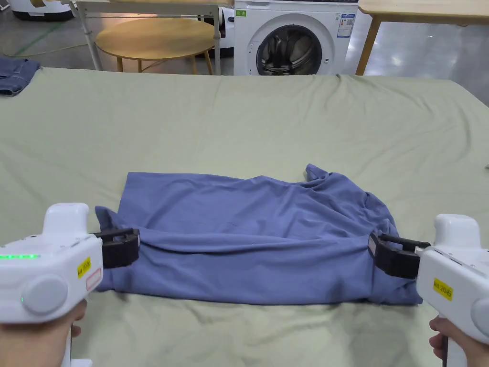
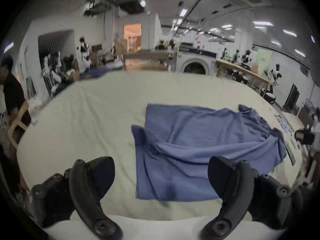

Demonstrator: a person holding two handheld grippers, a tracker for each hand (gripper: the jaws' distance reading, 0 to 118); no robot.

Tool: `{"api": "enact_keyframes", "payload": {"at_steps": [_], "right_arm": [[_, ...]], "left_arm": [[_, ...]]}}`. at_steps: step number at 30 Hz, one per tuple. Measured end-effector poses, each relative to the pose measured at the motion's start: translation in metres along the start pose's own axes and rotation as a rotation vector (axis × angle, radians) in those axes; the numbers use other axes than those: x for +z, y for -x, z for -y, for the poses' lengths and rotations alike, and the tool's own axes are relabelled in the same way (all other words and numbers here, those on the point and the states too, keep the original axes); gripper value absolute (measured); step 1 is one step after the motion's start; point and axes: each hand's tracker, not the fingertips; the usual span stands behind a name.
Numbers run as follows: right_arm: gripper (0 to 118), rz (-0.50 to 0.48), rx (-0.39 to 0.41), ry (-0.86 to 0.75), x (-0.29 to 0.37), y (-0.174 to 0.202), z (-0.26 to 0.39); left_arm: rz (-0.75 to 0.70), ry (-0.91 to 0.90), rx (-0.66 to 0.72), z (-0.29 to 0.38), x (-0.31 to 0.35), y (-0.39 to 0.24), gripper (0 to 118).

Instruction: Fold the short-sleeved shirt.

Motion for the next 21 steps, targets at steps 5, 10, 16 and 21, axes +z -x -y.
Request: {"api": "enact_keyframes", "payload": {"at_steps": [5,10,16,21], "right_arm": [[105,0.016,0.077,-0.191,0.060,0.043,0.024],[0,0.036,0.111,-0.229,0.084,0.074,0.050],[0,-0.043,0.156,-0.189,0.092,0.088,0.058],[0,-0.045,0.139,-0.149,0.084,0.082,0.060]], "left_arm": [[0.003,-0.141,-0.083,0.033,0.058,-0.038,107],[0.024,-0.145,-0.087,0.065,0.069,-0.043,0],[0.015,-0.033,-0.052,0.078,0.060,-0.020,0],[-0.008,0.064,0.022,0.081,0.036,0.002,0]]}}
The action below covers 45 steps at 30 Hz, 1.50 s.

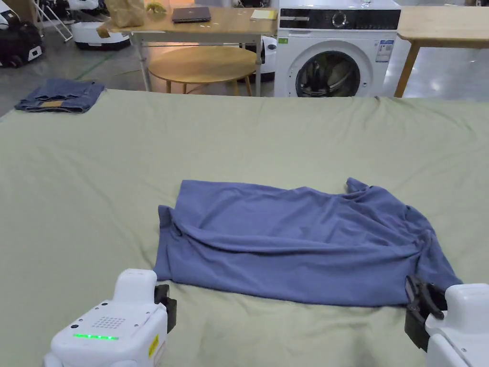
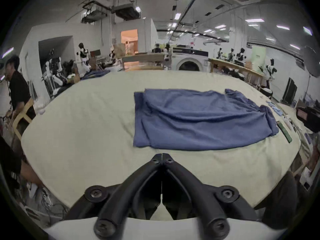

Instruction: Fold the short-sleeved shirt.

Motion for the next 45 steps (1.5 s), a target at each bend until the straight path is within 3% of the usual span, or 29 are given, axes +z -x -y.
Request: {"api": "enact_keyframes", "payload": {"at_steps": [2,3,5,6,7,12,15,17,18,21,22,24,25,27,28,31,32,34,35,36,37,38,40,45], "right_arm": [[0,0.005,-0.003,0.015,-0.005,-0.003,0.001],[0,0.007,-0.004,0.024,-0.006,-0.007,0.005],[0,0.017,-0.012,0.041,-0.011,-0.012,0.006],[0,0.024,-0.016,0.049,-0.014,-0.017,0.007],[0,0.031,-0.019,0.056,-0.016,-0.021,0.009],[0,0.086,-0.050,0.103,-0.028,-0.044,0.014],[0,0.124,-0.063,0.135,-0.035,-0.061,0.019],[0,0.155,-0.069,0.163,-0.041,-0.071,0.022],[0,0.169,-0.077,0.183,-0.046,-0.076,0.024],[0,0.215,-0.097,0.244,-0.065,-0.093,0.032],[0,0.220,-0.104,0.264,-0.074,-0.097,0.034],[1,0.212,-0.113,0.309,-0.092,-0.108,0.037],[22,0.194,-0.127,0.338,-0.102,-0.112,0.039],[93,0.170,-0.162,0.406,-0.124,-0.122,0.043],[118,0.149,-0.172,0.426,-0.131,-0.125,0.046],[114,0.150,-0.197,0.435,-0.145,-0.134,0.049],[105,0.125,-0.227,0.484,-0.150,-0.137,0.050],[54,0.086,-0.259,0.478,-0.151,-0.143,0.049],[38,0.097,-0.255,0.462,-0.147,-0.146,0.048],[12,0.030,-0.263,0.438,-0.142,-0.148,0.044],[7,0.000,-0.274,0.435,-0.138,-0.149,0.041],[7,0.040,-0.264,0.424,-0.129,-0.146,0.037],[7,0.023,-0.218,0.383,-0.115,-0.141,0.023],[7,0.013,-0.190,0.289,-0.056,-0.131,-0.013]], "left_arm": [[0.012,0.021,0.044,0.004,-0.020,0.014,0],[0.011,0.036,0.055,0.000,-0.028,0.017,6],[0.021,0.104,0.082,-0.005,-0.045,0.022,90],[0.018,0.132,0.082,-0.009,-0.058,0.026,111],[0.011,0.112,0.078,-0.013,-0.066,0.028,113],[-0.046,0.132,0.086,-0.034,-0.102,0.032,112],[-0.046,0.199,0.057,-0.037,-0.133,0.032,87],[-0.057,0.274,0.021,-0.033,-0.151,0.030,83],[-0.075,0.235,-0.010,-0.035,-0.147,0.025,74],[-0.033,0.230,-0.067,-0.041,-0.125,0.006,21],[-0.034,0.223,-0.108,-0.042,-0.122,0.000,21],[-0.050,0.219,-0.140,-0.044,-0.120,-0.006,11],[-0.028,0.215,-0.122,-0.048,-0.114,-0.008,4],[-0.031,0.196,-0.107,-0.052,-0.107,-0.008,4],[-0.031,0.188,-0.104,-0.053,-0.104,-0.008,4],[-0.020,0.180,-0.080,-0.058,-0.100,-0.004,4],[-0.020,0.180,-0.078,-0.057,-0.099,-0.004,4],[-0.016,0.185,-0.064,-0.056,-0.102,-0.001,4],[-0.015,0.186,-0.061,-0.054,-0.101,-0.001,4],[-0.013,0.190,-0.057,-0.054,-0.100,0.000,4],[-0.010,0.191,-0.054,-0.054,-0.098,0.001,4],[-0.010,0.184,-0.049,-0.054,-0.094,0.001,4],[-0.006,0.167,-0.044,-0.057,-0.081,0.001,4],[0.012,0.072,-0.041,-0.073,-0.030,0.005,4]]}}
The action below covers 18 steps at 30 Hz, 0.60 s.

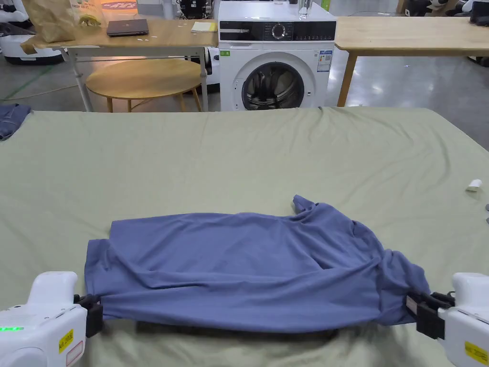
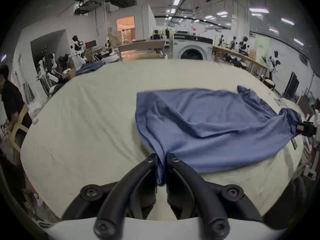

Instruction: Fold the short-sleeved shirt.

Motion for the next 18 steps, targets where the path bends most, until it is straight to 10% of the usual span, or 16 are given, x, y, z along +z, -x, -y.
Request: {"api": "enact_keyframes", "payload": {"at_steps": [16,18], "right_arm": [[7,0.045,-0.055,0.195,0.025,-0.006,0.105],[27,0.055,-0.068,0.175,0.031,-0.006,0.100]], "left_arm": [[0.044,0.110,0.121,0.111,0.041,0.029,4],[0.046,0.083,0.160,0.108,0.048,0.036,5]]}}
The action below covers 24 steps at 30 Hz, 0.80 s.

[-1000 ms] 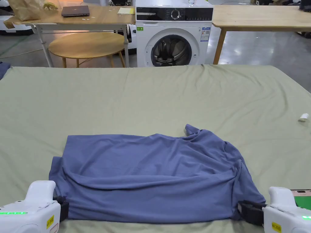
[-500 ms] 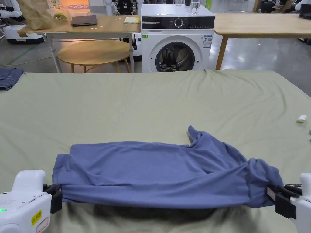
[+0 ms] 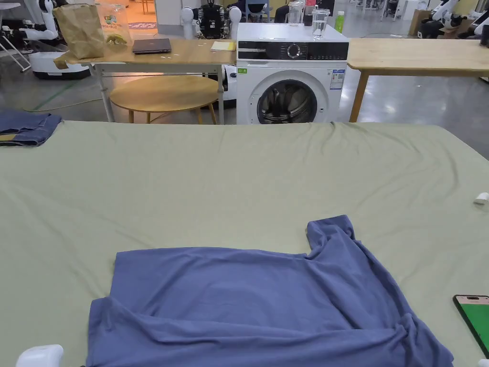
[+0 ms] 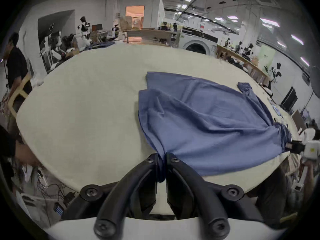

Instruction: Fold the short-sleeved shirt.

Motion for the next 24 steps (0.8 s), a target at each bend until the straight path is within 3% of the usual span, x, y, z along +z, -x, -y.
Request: {"api": "enact_keyframes", "payload": {"at_steps": [1,2,3,4,9,11,12,14,15,19,24], "right_arm": [[62,0.007,0.000,-0.006,0.004,0.001,-0.004],[86,0.011,0.008,-0.015,0.009,0.003,-0.012],[101,0.020,0.025,-0.043,0.017,0.007,-0.023],[102,0.013,0.040,-0.091,0.025,0.012,-0.032],[102,-0.039,0.109,-0.359,0.053,0.071,-0.081],[99,-0.074,0.130,-0.438,0.054,0.097,-0.091],[86,-0.066,0.143,-0.467,0.054,0.110,-0.091],[3,-0.074,0.189,-0.500,0.052,0.129,-0.094],[0,-0.049,0.202,-0.500,0.048,0.135,-0.095],[0,-0.123,0.212,-0.453,0.030,0.149,-0.092],[0,-0.095,0.236,-0.427,0.010,0.145,-0.097]], "left_arm": [[-0.016,-0.017,0.004,-0.004,0.005,0.001,28],[-0.069,-0.059,-0.005,-0.010,0.012,0.000,65],[-0.091,-0.085,-0.031,-0.018,0.015,0.000,98],[-0.086,-0.105,-0.039,-0.025,0.016,-0.001,108],[-0.082,-0.277,-0.148,-0.065,0.027,-0.043,108],[-0.076,-0.318,-0.194,-0.074,0.023,-0.062,105],[-0.080,-0.344,-0.212,-0.076,0.021,-0.072,95],[-0.058,-0.352,-0.210,-0.077,0.012,-0.077,19],[-0.038,-0.349,-0.201,-0.079,0.007,-0.078,0],[-0.036,-0.278,-0.190,-0.081,-0.020,-0.066,0],[-0.019,-0.161,-0.128,-0.096,-0.057,-0.035,0]]}}
